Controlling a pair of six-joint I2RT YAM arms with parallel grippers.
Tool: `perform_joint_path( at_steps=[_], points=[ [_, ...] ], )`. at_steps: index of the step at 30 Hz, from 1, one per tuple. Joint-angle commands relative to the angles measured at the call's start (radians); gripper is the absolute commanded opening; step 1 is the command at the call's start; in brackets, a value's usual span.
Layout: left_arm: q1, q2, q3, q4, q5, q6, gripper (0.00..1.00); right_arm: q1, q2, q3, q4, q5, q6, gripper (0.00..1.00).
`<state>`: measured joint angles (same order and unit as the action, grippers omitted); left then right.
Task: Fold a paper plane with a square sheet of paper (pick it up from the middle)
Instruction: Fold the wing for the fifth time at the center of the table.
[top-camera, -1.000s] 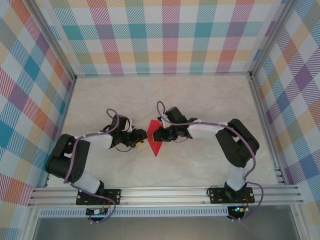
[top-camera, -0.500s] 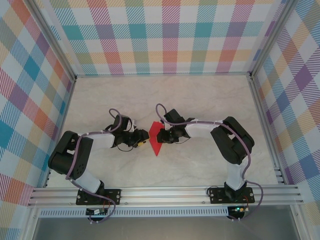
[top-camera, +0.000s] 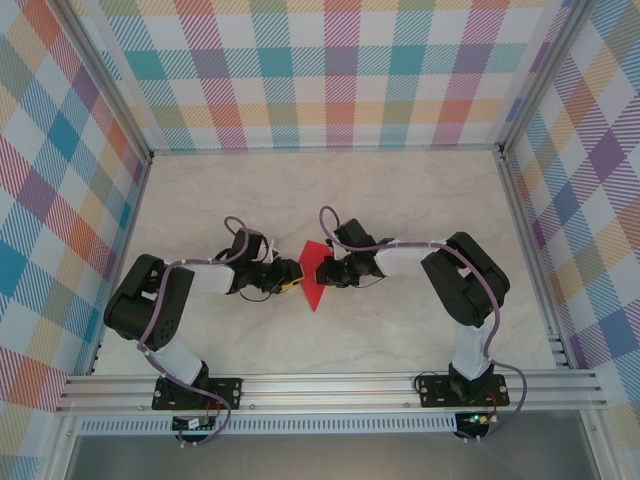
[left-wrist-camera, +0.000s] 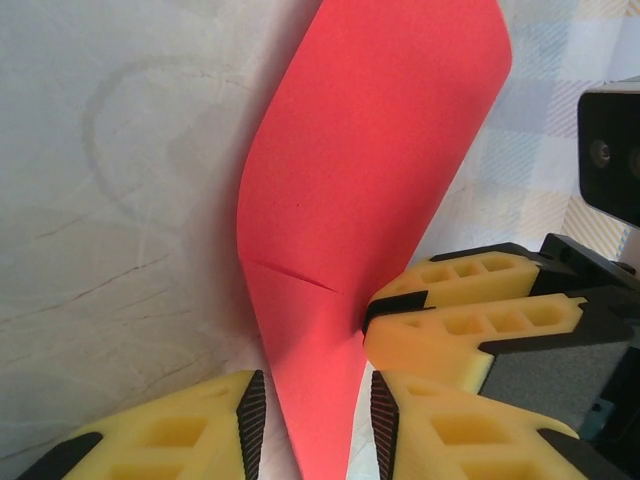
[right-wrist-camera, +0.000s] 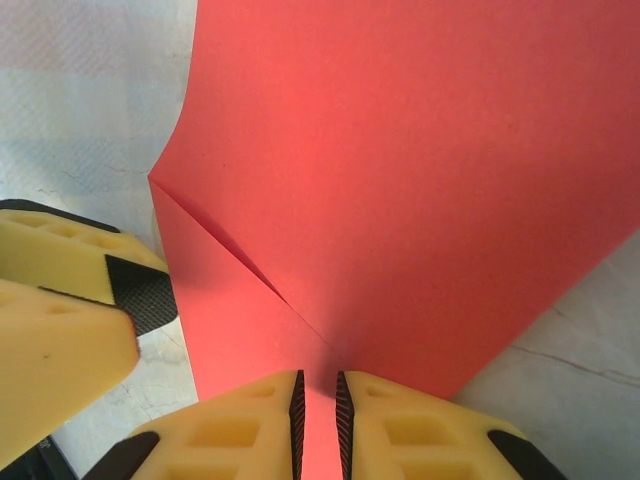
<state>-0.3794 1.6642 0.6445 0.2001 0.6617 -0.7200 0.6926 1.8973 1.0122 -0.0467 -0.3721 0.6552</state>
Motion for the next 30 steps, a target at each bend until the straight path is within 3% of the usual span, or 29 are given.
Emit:
perform_joint_path(
  at_steps=[1, 9, 19, 24, 30],
  points=[
    [-0.016, 0.03, 0.026, 0.038, 0.019, -0.016, 0.35, -0.011, 0.011, -0.027, 0.016, -0.009, 0.015, 0.19],
    [-0.019, 0.046, 0.04, 0.05, 0.014, -0.019, 0.3, -0.016, 0.008, -0.035, 0.018, -0.011, 0.014, 0.19],
    [-0.034, 0.045, 0.043, 0.043, -0.042, -0.006, 0.07, -0.016, -0.077, -0.048, 0.025, 0.025, -0.014, 0.23],
    [-0.06, -0.018, 0.026, -0.013, -0.158, -0.01, 0.03, -0.015, -0.183, -0.101, 0.034, 0.115, -0.053, 0.35],
    [-0.136, -0.108, 0.008, -0.084, -0.387, -0.086, 0.02, -0.013, -0.31, -0.186, 0.056, 0.243, -0.109, 0.55]
  ],
)
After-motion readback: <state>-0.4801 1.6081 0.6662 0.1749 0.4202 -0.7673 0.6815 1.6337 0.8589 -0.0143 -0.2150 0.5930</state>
